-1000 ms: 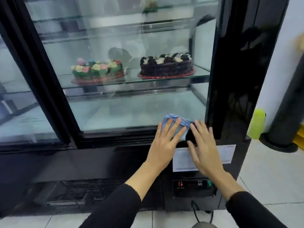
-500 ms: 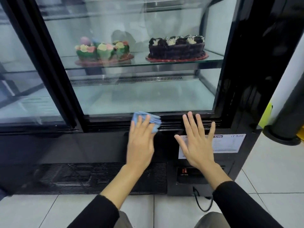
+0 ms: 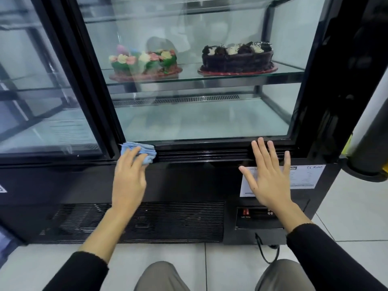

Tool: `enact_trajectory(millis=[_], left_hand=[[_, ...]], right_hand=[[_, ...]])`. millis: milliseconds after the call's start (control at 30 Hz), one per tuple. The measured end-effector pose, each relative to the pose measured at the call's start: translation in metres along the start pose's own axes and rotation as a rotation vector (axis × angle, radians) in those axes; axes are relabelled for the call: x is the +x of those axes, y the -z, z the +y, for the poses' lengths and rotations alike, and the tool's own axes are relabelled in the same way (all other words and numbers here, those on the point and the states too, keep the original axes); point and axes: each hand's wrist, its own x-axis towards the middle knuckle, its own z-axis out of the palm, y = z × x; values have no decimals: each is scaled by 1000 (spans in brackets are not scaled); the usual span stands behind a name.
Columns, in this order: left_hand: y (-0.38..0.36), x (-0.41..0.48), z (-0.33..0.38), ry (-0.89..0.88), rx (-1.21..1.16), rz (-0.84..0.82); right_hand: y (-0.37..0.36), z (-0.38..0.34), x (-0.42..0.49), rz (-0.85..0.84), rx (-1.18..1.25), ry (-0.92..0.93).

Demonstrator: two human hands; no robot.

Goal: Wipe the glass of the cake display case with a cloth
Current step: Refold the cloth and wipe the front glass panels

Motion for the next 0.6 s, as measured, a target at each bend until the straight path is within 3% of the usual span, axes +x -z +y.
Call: enact_trajectory(millis=[67, 200, 300, 467, 600], left_hand=[[-10, -2, 13, 27, -44, 18], [-45, -2, 82, -201, -121, -31], [-58, 0, 116, -272, -128, -76], [-48, 7, 87, -389, -110, -121], [-40, 15, 89, -338, -147, -107]], right_hand=[[0, -1, -1, 3, 1, -5], [1, -2, -1, -1, 4, -8], [2, 1, -1, -7, -10, -6], [6, 1, -1, -25, -30, 7], [8, 3, 1, 1, -25, 32]])
